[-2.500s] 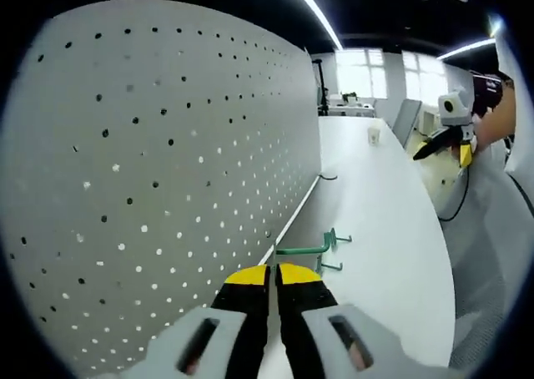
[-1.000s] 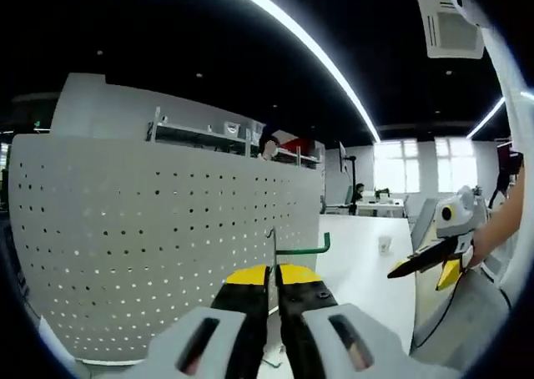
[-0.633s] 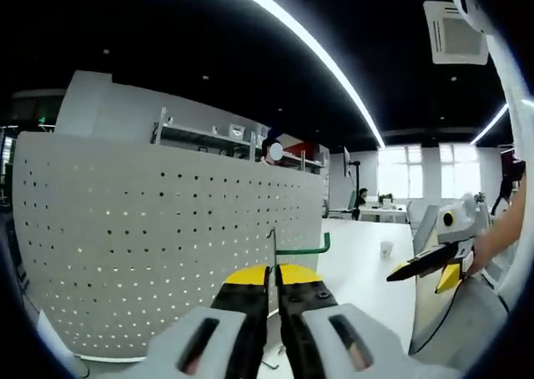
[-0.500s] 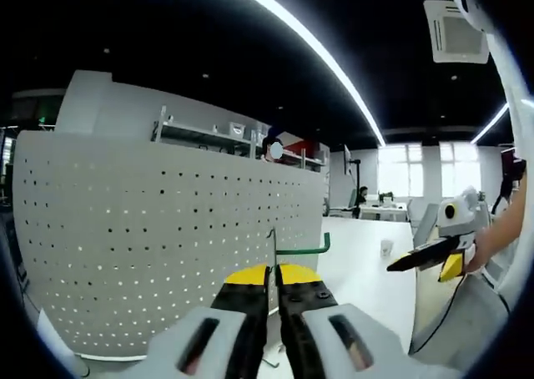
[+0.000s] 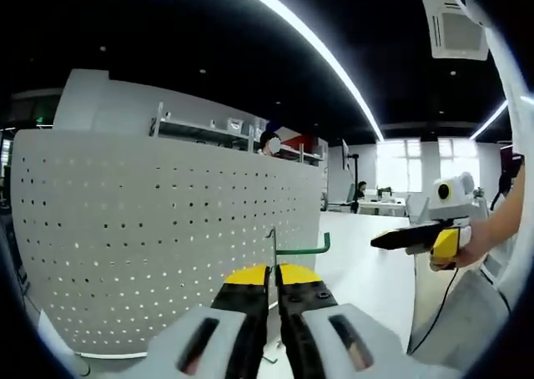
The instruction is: Insert the hook assembly into the mounting plate slot until the hook locks in place.
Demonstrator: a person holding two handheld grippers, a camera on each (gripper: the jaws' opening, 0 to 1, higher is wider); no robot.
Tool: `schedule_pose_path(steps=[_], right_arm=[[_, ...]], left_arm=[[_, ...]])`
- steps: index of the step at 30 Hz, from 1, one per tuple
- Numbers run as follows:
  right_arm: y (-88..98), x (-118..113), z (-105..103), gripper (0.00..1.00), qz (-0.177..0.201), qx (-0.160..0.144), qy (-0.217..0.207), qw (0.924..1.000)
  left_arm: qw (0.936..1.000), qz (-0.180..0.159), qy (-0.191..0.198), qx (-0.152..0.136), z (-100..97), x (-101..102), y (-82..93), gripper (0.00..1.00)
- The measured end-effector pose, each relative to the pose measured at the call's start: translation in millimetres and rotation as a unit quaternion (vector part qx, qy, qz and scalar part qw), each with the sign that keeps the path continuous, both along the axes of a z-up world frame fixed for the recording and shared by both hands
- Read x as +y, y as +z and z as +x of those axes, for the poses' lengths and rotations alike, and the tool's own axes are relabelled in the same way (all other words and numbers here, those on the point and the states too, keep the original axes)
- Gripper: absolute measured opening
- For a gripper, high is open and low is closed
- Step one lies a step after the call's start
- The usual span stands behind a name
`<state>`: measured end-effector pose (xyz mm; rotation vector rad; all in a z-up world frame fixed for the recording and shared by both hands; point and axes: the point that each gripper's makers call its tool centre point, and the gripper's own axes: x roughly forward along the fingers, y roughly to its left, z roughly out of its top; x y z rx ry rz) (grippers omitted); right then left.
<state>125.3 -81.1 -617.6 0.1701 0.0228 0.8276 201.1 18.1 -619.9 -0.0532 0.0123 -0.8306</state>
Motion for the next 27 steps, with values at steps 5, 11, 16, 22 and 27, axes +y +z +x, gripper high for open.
schedule_pose_path(steps=[5,11,16,22,27], right_arm=[[4.8,15,10,0.57,0.004,-0.008,0.01,0.9999],[9.5,28,19,0.56,0.02,-0.011,0.022,0.9995],[13.4,35,26,0.55,0.027,-0.014,0.027,0.9992],[13.8,49,34,0.51,0.032,-0.012,0.033,0.9989],[16.9,58,40,0.45,0.041,-0.009,0.033,0.9986]], left_arm=[[1.0,0.002,-0.003,0.0,-1.6,-5,0.0,0.03],[1.0,0.004,-0.006,0.004,-1.4,-7,-1.6,0.03],[1.0,0.006,-0.007,0.004,-1.7,-9,-1.3,0.03],[1.0,0.002,-0.007,0.005,-1.2,-10,-0.7,0.03],[1.0,0.003,-0.008,0.005,-1.5,-11,-0.6,0.03]])
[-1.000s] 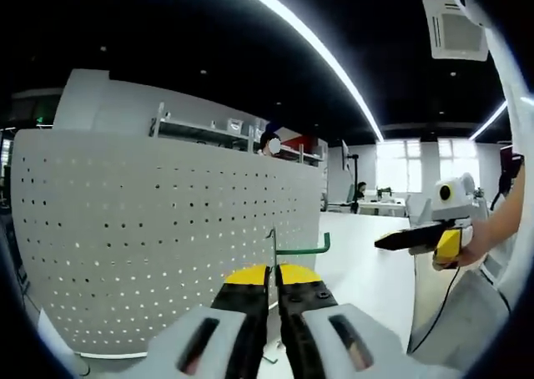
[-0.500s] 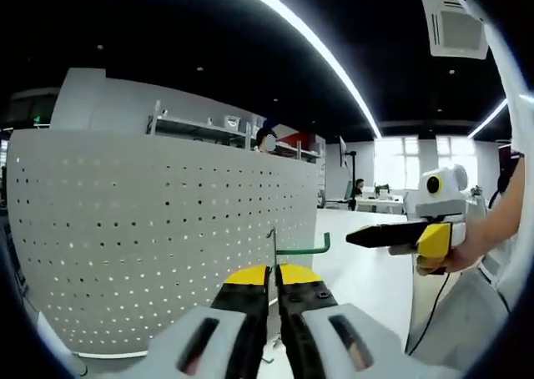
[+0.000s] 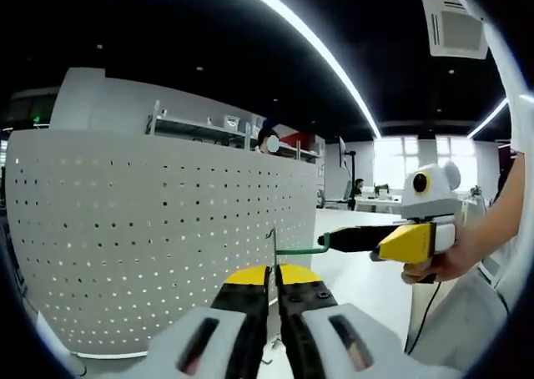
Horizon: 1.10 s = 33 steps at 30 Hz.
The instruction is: Insert the hook assembly into the mounting plate slot until the hook locks in place.
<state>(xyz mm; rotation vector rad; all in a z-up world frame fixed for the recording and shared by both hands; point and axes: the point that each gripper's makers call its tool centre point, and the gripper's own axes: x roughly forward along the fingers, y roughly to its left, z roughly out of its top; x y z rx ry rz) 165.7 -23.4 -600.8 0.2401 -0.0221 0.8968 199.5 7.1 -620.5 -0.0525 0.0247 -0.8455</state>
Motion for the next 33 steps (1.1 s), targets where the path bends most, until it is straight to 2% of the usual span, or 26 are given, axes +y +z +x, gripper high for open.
schedule_pose_path(steps=[5,8,10,19,25,33], right_arm=[[-0.6,5,8,0.42,0.009,0.006,-0.003,0.9999],[-2.1,9,10,0.36,0.006,0.007,-0.002,1.0],[-0.9,10,12,0.32,-0.004,-0.005,-0.013,0.9999],[-0.4,15,20,0.17,-0.003,-0.001,-0.023,0.9997],[-2.8,19,24,0.13,-0.005,0.005,-0.026,0.9996],[-1.3,20,26,0.05,-0.013,-0.003,-0.035,0.9993]], left_arm=[[1.0,0.001,0.001,0.0,0.4,0,-0.7,0.03],[1.0,0.0,0.001,-0.001,0.2,0,0.1,0.03],[1.0,0.0,0.001,0.0,0.3,0,0.2,0.03],[1.0,0.0,0.001,0.001,-0.2,-2,-0.7,0.03],[1.0,-0.001,-0.001,-0.001,0.2,-4,1.2,0.03],[1.0,-0.004,0.003,0.001,0.7,-5,1.1,0.03]])
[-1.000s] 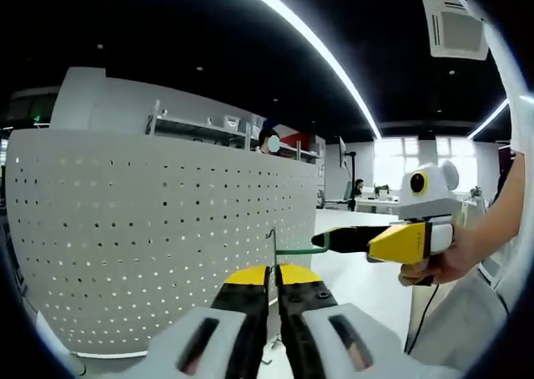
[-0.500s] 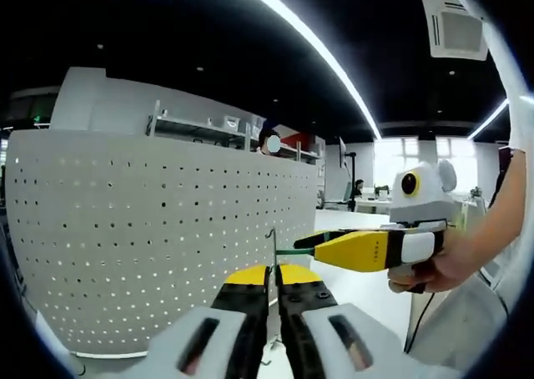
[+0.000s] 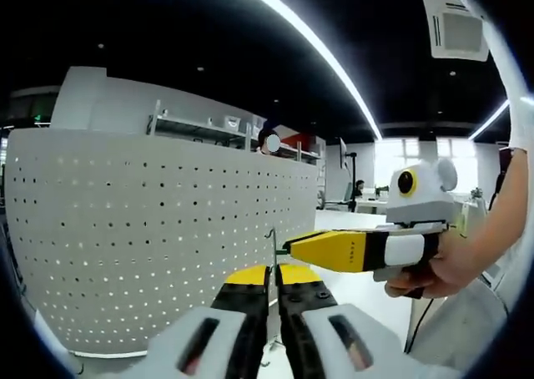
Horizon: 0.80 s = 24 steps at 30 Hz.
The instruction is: Insert the hook assembly into the mounting plate slot until the hook locks in place.
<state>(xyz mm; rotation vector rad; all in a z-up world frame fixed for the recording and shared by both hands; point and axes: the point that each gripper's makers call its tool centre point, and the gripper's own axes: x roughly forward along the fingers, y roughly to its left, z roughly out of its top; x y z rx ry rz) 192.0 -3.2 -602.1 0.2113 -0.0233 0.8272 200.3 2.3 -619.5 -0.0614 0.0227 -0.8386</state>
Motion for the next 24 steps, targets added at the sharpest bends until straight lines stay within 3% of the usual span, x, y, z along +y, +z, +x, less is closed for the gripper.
schedule_pose_path(steps=[9,21,24], right_arm=[[1.3,-0.9,0.3,0.03,0.009,-0.002,-0.002,1.0],[-1.0,1.6,1.8,0.02,-0.011,-0.003,-0.017,0.9998],[-0.3,0.7,2.7,0.01,0.003,0.006,-0.015,0.9999]], left_arm=[[1.0,0.002,-0.001,-0.001,-1.8,-3.0,0.3,0.03],[0.9999,0.01,0.007,0.003,-1.1,-1.5,-1.4,0.02],[0.9999,0.007,0.009,0.001,-0.9,-1.3,-0.4,0.02]])
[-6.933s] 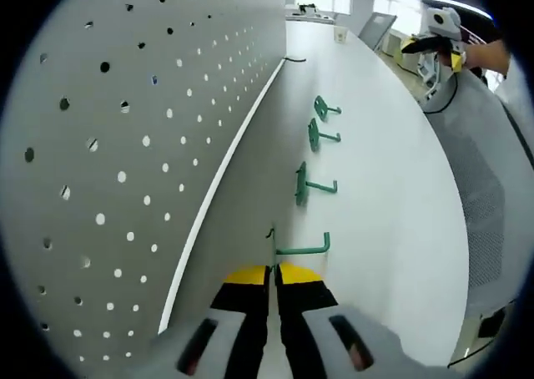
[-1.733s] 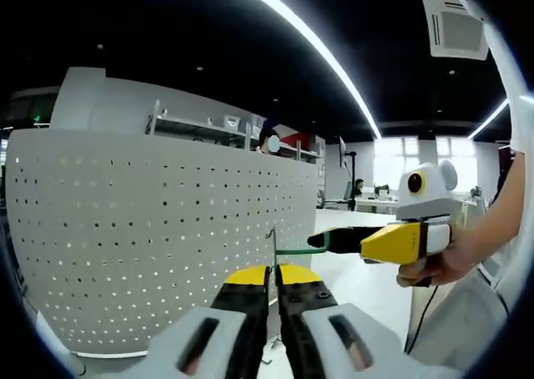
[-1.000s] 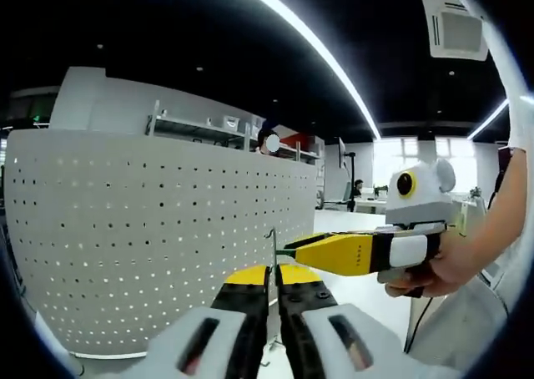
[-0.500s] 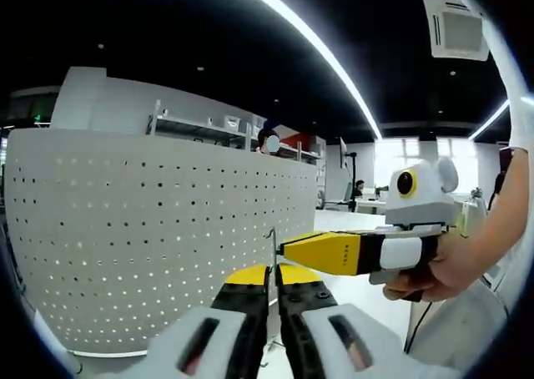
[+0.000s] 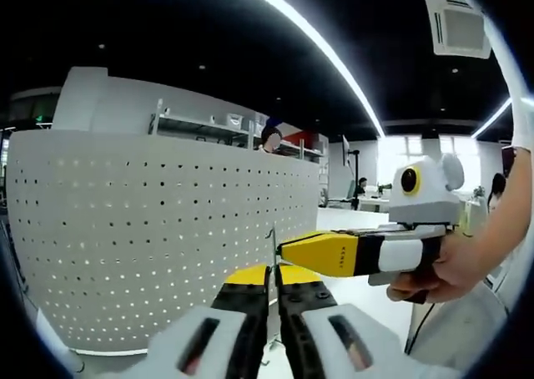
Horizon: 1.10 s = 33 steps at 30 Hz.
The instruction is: Insert the hook assembly into the mounting plate slot until the hook locks in place.
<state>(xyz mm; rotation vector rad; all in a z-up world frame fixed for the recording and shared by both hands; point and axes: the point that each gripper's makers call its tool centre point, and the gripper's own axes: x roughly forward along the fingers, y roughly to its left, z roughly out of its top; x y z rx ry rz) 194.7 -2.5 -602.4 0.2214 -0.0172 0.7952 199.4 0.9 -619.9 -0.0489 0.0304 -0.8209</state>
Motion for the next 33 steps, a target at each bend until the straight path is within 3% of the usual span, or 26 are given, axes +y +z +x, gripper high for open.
schedule_pose_path(steps=[9,13,15,19,23,25,33], right_arm=[[-0.9,0,-2,0.0,-0.004,0.006,0.0,1.0],[-3.5,0,-3,0.0,-0.003,0.014,0.004,0.9999],[-3.6,0,-3,0.0,0.001,0.016,0.006,0.9998],[-3.3,1,-3,0.0,0.003,0.017,0.008,0.9998],[-3.2,1,-3,0.0,0.002,0.017,0.009,0.9998],[-4.5,3,-5,0.0,0.0,0.017,0.013,0.9998],[-5.6,5,-5,0.0,-0.006,0.017,0.012,0.9998]], left_arm=[[1.0,0.002,-0.002,0.006,-0.4,-2,-1.9,0.03],[0.9998,0.018,-0.008,0.007,-1.3,-4,-6.1,0.05],[0.9995,0.025,-0.009,0.017,-0.7,-5,-12.2,0.12],[0.9993,0.031,-0.001,0.021,0.4,-4,-16.3,0.37],[0.9991,0.034,0.001,0.024,1.7,-3,-18.9,0.5],[0.9986,0.033,0.001,0.041,3.1,-3,-23.4,0.57],[0.9985,0.035,0.004,0.041,4.2,-3,-25.5,0.69]])
